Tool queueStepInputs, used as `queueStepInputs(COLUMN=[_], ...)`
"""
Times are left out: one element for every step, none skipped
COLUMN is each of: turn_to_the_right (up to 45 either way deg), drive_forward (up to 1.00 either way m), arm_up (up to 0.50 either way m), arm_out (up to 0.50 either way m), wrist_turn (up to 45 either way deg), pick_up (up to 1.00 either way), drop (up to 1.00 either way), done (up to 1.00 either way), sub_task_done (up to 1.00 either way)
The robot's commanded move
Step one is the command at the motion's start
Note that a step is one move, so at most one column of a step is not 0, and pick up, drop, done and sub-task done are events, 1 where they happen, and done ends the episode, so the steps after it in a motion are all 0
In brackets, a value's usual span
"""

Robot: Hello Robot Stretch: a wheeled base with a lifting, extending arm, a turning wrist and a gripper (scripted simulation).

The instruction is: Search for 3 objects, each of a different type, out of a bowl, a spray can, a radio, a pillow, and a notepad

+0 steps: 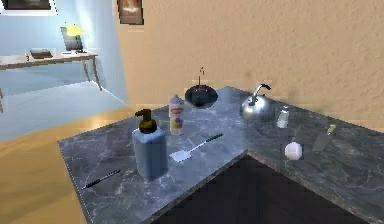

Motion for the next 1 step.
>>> queueStepInputs(turn_to_the_right=[0.0], drive_forward=[0.0], arm_up=[0.0], arm_out=[0.0], wrist_turn=[0.0], pick_up=[0.0], drop=[0.0], done=[1.0], sub_task_done=[0.0])
